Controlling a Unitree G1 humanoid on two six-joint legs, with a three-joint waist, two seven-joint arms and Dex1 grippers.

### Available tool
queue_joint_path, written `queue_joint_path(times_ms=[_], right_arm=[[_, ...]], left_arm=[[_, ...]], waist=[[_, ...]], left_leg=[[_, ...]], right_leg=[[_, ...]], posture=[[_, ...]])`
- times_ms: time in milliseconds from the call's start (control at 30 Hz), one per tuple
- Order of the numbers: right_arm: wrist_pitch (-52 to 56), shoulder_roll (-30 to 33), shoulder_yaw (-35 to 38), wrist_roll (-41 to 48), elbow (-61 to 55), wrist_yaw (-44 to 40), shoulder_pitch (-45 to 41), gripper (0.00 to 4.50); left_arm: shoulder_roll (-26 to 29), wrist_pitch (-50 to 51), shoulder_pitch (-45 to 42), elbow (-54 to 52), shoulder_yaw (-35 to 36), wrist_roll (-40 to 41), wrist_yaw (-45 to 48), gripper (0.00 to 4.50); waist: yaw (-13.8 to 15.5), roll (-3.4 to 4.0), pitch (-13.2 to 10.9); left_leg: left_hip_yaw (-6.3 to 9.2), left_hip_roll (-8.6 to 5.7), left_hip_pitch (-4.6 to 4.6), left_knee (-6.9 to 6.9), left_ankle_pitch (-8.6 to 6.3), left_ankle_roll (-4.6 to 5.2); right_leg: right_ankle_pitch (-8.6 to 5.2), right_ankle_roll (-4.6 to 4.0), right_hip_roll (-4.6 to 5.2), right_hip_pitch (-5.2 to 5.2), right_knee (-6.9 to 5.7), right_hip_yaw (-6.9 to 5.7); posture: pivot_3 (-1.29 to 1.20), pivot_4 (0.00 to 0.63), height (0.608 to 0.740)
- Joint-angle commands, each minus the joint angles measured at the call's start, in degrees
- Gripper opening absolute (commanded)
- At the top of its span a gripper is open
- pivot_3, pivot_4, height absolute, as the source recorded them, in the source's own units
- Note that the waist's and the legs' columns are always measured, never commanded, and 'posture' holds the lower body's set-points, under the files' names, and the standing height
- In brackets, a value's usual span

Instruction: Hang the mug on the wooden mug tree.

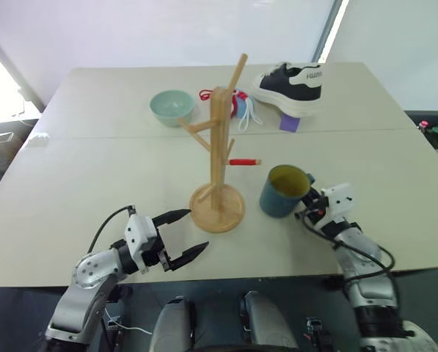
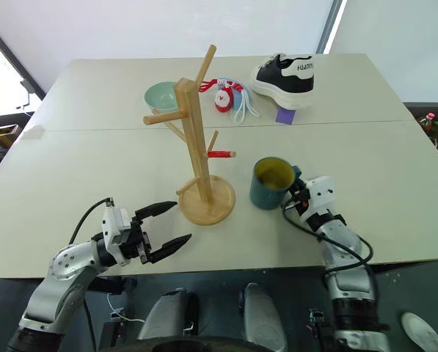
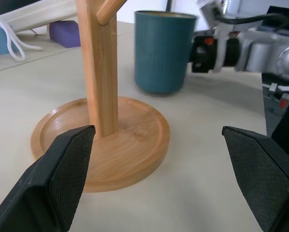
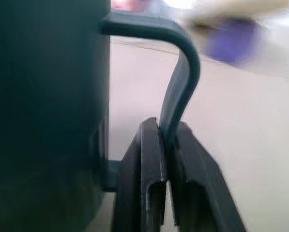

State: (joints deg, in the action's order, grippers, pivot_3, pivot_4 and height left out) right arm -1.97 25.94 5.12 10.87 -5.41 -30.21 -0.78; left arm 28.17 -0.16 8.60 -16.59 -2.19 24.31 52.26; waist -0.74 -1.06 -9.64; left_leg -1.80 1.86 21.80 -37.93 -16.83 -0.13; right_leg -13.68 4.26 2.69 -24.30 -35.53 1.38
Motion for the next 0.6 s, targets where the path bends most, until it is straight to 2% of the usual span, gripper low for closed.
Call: queue_joint_path(times_ms=[33,133,233,433,600], right_arm=[[-0.7,5.9,-0.5,-1.1,-8.8,-5.9,1.5,0.04],[-1.2,14.1,0.1,-2.3,-15.2,-11.6,2.4,0.04],[0.8,18.3,0.1,-2.1,-19.0,-13.3,-0.4,0.04],[6.7,19.7,-1.3,-1.1,-23.1,-14.1,-9.6,0.04],[12.8,19.6,-2.5,0.4,-25.3,-14.9,-17.0,0.04]], left_arm=[[0.6,-0.4,-0.7,-0.4,1.7,0.8,0.2,4.50],[0.9,-0.2,-1.7,0.8,2.4,1.0,0.9,4.50],[1.0,0.0,-2.9,1.9,2.5,1.2,1.3,4.50],[0.7,1.8,-5.0,2.4,3.4,3.3,1.4,4.50],[2.0,5.1,-6.8,1.6,7.3,8.1,1.7,4.50]], waist=[[0.0,0.00,0.0],[0.1,0.03,0.0],[-0.1,-0.06,0.0],[0.0,-0.08,-0.1],[0.1,-0.10,-0.1]], left_leg=[[0.01,0.00,0.00,-0.01,0.00,0.00],[-0.02,-0.02,-0.06,-0.04,0.00,0.00],[-0.03,0.00,-0.18,-0.07,0.00,0.00],[0.00,0.02,-0.29,-0.07,0.00,0.00],[0.01,0.02,-0.22,-0.06,0.00,0.00]], right_leg=[[0.00,0.00,-0.01,0.00,0.00,0.00],[0.00,0.00,-0.02,0.04,-0.03,0.00],[0.00,0.00,-0.08,0.13,-0.03,-0.02],[0.00,-0.01,-0.11,0.24,-0.04,-0.02],[0.00,-0.01,-0.06,0.22,-0.02,-0.03]], posture=[[0.00,0.150,0.740],[0.00,0.150,0.740],[0.00,0.150,0.740],[0.00,0.150,0.740],[0.00,0.150,0.740]])
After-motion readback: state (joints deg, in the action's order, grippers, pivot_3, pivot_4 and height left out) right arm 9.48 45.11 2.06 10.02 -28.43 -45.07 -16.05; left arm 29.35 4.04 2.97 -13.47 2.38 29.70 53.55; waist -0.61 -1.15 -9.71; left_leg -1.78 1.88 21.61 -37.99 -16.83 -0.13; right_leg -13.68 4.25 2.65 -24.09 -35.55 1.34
